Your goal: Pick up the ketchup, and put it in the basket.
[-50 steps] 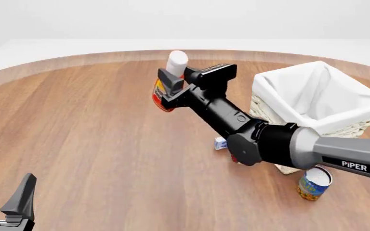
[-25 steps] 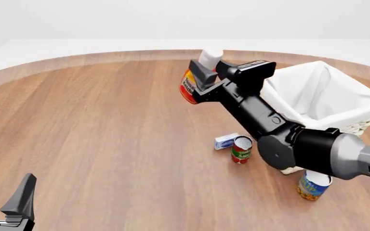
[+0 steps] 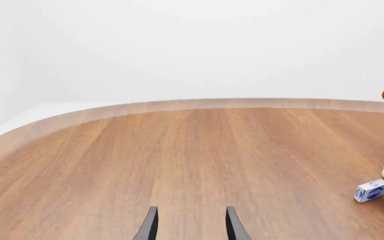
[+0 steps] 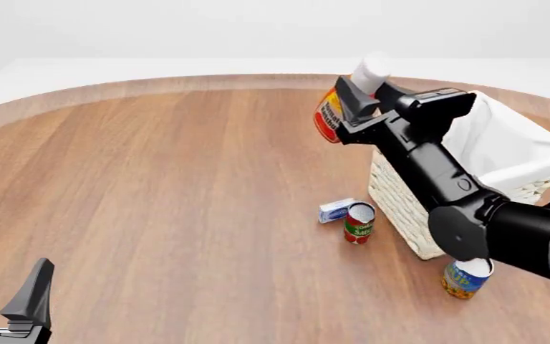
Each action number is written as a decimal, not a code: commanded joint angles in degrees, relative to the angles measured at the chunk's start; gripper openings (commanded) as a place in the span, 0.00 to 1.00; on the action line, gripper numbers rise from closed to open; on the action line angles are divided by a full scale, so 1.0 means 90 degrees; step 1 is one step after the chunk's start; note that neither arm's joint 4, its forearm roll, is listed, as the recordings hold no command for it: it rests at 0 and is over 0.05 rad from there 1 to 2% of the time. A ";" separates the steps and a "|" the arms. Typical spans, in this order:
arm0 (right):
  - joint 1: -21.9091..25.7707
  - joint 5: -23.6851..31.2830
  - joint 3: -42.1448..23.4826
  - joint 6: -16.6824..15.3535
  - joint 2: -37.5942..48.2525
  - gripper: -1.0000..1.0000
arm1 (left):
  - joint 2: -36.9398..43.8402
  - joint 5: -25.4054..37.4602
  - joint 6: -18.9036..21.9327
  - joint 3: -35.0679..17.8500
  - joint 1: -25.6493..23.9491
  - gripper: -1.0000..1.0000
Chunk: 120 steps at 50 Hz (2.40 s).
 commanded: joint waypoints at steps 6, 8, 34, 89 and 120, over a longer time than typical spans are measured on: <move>-0.0667 -0.0284 0.0338 0.0093 -0.0399 0.00 | 0.0000 0.0000 0.0000 0.0000 0.0000 1.00; -0.0779 -0.0312 0.0375 0.0101 -0.0436 0.00 | 0.0000 0.0000 0.0000 0.0000 0.0000 1.00; -0.1911 -0.0323 0.0604 -0.0472 -0.0710 0.00 | 0.0000 0.0000 0.0000 0.0000 0.0000 1.00; -0.3214 -0.0157 0.0598 -0.0958 0.0118 0.00 | 0.0000 0.0000 0.0000 0.0000 0.0000 1.00; -0.3297 -0.0072 0.0349 -0.0865 0.0838 0.00 | 0.0000 0.0000 0.0000 0.0000 0.0000 1.00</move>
